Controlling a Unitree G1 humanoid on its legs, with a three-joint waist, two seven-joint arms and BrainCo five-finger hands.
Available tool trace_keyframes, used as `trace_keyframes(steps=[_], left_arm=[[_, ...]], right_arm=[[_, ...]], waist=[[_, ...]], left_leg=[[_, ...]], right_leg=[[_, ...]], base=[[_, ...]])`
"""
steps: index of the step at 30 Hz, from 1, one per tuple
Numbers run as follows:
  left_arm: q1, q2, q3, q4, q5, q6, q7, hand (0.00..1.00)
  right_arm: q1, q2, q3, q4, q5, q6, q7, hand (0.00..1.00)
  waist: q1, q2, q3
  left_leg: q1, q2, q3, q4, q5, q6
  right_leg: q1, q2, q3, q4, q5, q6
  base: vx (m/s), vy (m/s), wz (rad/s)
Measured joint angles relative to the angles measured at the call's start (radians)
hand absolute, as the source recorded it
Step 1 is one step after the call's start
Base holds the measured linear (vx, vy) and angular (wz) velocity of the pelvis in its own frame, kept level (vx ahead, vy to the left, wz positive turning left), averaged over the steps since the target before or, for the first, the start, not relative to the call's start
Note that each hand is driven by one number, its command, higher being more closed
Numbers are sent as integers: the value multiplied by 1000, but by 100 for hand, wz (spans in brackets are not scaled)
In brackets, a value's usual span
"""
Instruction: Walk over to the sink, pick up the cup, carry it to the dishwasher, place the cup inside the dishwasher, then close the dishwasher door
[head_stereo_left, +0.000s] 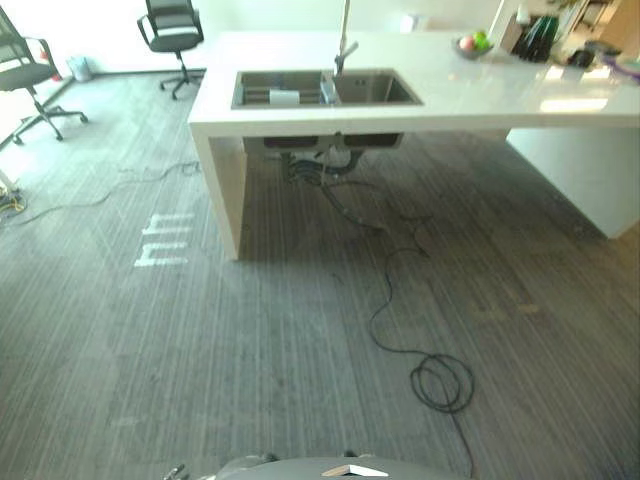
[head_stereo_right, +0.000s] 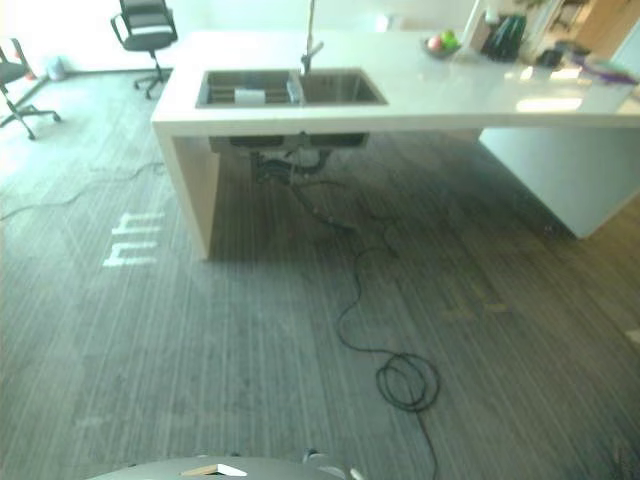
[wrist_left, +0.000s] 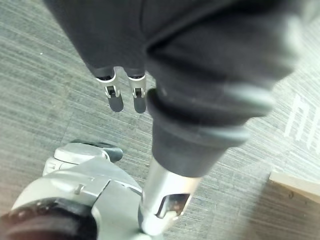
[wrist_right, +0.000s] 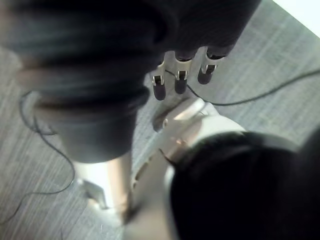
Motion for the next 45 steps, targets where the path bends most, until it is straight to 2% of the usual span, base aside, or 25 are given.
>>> trace_keyframes(steps=[2, 3, 4, 6, 8, 10, 11, 13, 15, 17, 19, 22, 24, 25, 27, 31, 34, 37, 39, 42, 45], left_arm=[[1, -1, 0, 3, -9, 1, -1, 0], [-1, -6, 0, 3, 18, -5, 17, 0], [-5, -11, 1, 0, 93, -29, 39, 0], [-17, -10, -1, -9, 150, -42, 41, 0], [-27, -17, -2, -19, 124, -43, 26, 0], [-38, -36, -13, -40, 44, -45, -29, 0], [-39, -56, -14, -54, -31, -49, -56, 0], [-43, -61, -22, -73, -127, -19, -85, 0], [-48, -67, -19, -56, -168, 10, -95, 0], [-50, -77, -3, -51, -148, 23, -93, 0], [-55, -73, 1, -50, -74, 32, -95, 0], [-59, -73, 3, -48, -59, 39, -101, 0], [-59, -73, 7, -37, -92, 51, -119, 0], [-59, -75, 24, -22, -163, 58, -129, 0], [-59, -77, 36, -17, -208, 62, -137, 0], [-59, -75, 37, -17, -223, 63, -138, 0], [-65, -73, 37, -19, -177, 60, -141, 0], [-79, -68, 36, -20, -70, 52, -139, 0], [-88, -60, 33, -19, -48, 57, -131, 0], [-98, -55, 30, -20, -49, 69, -112, 0], [-107, -54, 28, -20, -62, 94, -94, 0]], right_arm=[[-4, 2, -4, 0, 2, -9, 11, 0], [-6, 4, -6, 0, -3, -26, 18, 0], [-14, 8, -10, 0, -15, -54, 21, 0], [-23, 10, -9, -2, -34, -83, 19, 0], [-39, 16, -9, -13, -47, -112, 18, 0], [-45, 19, -8, -14, -49, -129, 21, 0], [-49, 25, -8, -14, -49, -144, 31, 0], [-47, 37, -11, -14, -49, -178, 46, 0], [-39, 44, -34, -14, -49, -210, 63, 0], [-39, 52, -50, -14, -48, -222, 61, 0], [-38, 61, -56, -14, -50, -224, 59, 0], [-33, 66, -85, -12, -58, -221, 51, 0], [-32, 67, -89, -11, -59, -222, 46, 0], [-30, 66, -90, -10, -62, -225, 43, 0], [-32, 67, -90, -9, -81, -226, 43, 0], [-41, 67, -89, -4, -65, -220, 31, 0], [-43, 66, -89, -1, -46, -212, 25, 0], [-50, 65, -90, 5, -58, -208, 26, 0], [-64, 66, -90, 21, -58, -200, 25, 0], [-77, 65, -90, 27, -58, -182, 24, 0], [-81, 64, -90, 27, -58, -178, 18, 0]], waist=[[-1, 1, 7], [0, 2, 9], [0, 2, 11], [-1, 0, 18], [-1, 0, 21], [-1, -5, 31], [0, -8, 35], [0, -15, 39], [-2, -13, 42], [0, -11, 48], [-2, -10, 49], [1, -7, 52], [1, -10, 56], [6, -10, 56], [9, -10, 57], [11, -14, 62], [10, -15, 62], [7, -14, 62], [-2, -18, 65], [0, -24, 69], [-2, -21, 71]], left_leg=[[21, 2, 8, -24, 8, 0], [37, 2, 13, -41, 16, -2], [50, 3, 14, -54, 23, 2], [66, 3, 14, -69, 26, 0], [70, 4, 16, -75, 25, -2], [72, 3, 16, -80, 25, -3], [78, 2, 17, -90, 29, -4], [86, 2, 16, -94, 30, -4], [105, 1, 14, -107, 32, -5], [113, -1, 10, -111, 33, -5], [118, -7, -5, -128, 45, -1], [119, -14, -24, -128, 51, 6], [120, -19, -39, -132, 53, 9], [117, -21, -42, -134, 52, 7], [112, -22, -47, -134, 53, 8], [102, -24, -55, -135, 54, 8], [92, -24, -50, -135, 53, 8], [92, -22, -36, -134, 55, 12], [92, -19, -30, -129, 52, 6], [92, -15, -17, -129, 46, -3], [92, -15, -11, -129, 44, -6]], right_leg=[[23, 7, -2, -38, 19, 6], [37, 12, -1, -54, 31, 1], [50, 16, -1, -69, 34, 3], [65, 20, -3, -80, 33, 5], [67, 22, 0, -84, 31, 8], [67, 21, -1, -84, 29, 11], [69, 21, 0, -83, 28, 15], [79, 21, -3, -82, 24, 20], [88, 21, -3, -71, 16, 31], [100, 18, -5, -64, 10, 34], [96, 13, -18, -49, 1, 30], [97, 3, -37, -29, -11, 25], [99, -2, -53, -23, -16, 27], [99, -5, -59, -23, -20, 30], [95, -5, -60, -24, -20, 31], [87, -6, -65, -29, -21, 31], [71, -5, -62, -29, -20, 31], [65, -3, -55, -28, -15, 24], [63, 0, -49, -30, -15, 23], [63, 4, -36, -34, -15, 23], [62, 4, -31, -35, -15, 23]], base=[[74, -22, -7], [122, -26, -7], [118, -25, -5], [80, -17, -2], [26, -4, -1], [0, 0, 0], [0, 0, 0], [2, 5, 3], [0, 0, 0], [-66, 5, 6], [-53, -1, 17], [-55, 1, 25], [-70, 7, 20], [-65, 9, 13], [-49, 4, 7], [-21, -1, 3], [20, 0, -1], [63, -7, -11], [51, -15, -8], [38, -24, -13], [5, -9, -6]])
